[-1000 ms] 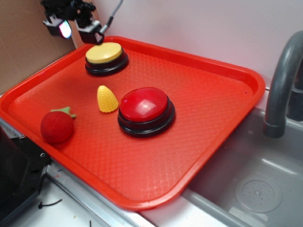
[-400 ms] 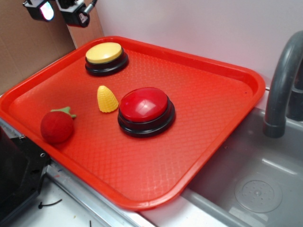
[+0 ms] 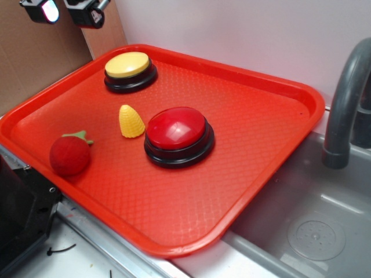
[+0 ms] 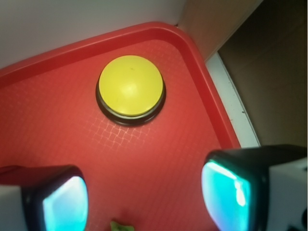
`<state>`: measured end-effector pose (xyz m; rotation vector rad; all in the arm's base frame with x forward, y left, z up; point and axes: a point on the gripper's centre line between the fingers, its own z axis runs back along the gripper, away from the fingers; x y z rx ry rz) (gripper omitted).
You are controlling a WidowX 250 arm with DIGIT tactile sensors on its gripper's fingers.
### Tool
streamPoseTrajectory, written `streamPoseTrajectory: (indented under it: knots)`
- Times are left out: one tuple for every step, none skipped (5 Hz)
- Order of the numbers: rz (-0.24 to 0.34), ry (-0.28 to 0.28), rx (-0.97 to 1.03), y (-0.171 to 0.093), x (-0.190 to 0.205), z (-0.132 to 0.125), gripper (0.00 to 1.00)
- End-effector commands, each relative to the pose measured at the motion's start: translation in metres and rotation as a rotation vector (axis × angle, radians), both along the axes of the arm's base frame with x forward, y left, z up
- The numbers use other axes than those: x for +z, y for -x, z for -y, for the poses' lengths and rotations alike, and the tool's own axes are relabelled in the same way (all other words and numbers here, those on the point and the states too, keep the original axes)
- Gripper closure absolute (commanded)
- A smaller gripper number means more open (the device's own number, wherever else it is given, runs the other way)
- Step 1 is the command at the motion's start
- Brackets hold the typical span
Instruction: Push the yellow button.
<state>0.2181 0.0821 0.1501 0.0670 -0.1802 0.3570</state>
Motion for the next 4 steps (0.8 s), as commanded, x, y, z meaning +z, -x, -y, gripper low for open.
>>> streamPoseTrajectory:
  knots:
    - [0.084, -0.032, 0.031, 0.0, 0.04, -0.007, 0.0]
    - [0.088, -0.049, 0.048, 0.005, 0.049, -0.005, 0.0]
    - [0.087, -0.049, 0.063, 0.011, 0.056, -0.005, 0.0]
    - [0.117, -0.054, 0.003, 0.015, 0.059, -0.001, 0.0]
